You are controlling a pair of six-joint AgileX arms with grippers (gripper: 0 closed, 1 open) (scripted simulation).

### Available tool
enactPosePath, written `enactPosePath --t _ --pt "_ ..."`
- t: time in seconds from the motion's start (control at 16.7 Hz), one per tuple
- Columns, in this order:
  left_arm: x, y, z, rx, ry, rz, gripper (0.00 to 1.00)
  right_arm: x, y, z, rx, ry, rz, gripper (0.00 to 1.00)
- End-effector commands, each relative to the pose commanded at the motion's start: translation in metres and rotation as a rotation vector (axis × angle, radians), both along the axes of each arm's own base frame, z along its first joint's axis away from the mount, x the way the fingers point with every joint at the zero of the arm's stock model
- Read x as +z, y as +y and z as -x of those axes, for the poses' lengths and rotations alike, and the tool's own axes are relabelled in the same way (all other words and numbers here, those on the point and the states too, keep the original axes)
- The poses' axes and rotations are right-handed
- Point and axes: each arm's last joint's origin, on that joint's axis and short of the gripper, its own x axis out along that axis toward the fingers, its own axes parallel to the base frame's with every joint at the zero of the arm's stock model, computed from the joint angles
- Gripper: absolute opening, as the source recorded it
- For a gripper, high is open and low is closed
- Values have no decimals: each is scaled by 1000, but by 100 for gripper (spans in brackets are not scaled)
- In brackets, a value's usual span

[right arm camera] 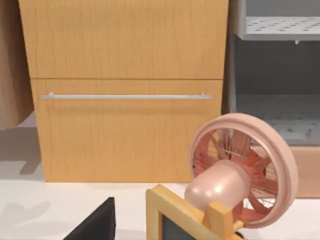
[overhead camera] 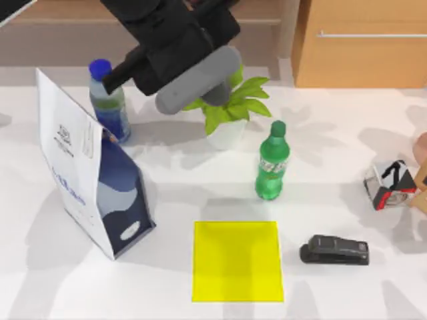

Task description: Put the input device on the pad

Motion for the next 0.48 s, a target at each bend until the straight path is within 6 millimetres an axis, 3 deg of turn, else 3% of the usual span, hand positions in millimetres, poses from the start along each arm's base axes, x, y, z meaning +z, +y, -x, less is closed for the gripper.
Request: enactPosePath --t 0.24,0.48 --pt "-76 -69 44 -248 125 -226 0 0 0 0 0 0 0 100" --pt "-126 -94 80 -399 151 -428 0 0 0 0 0 0 0 100"
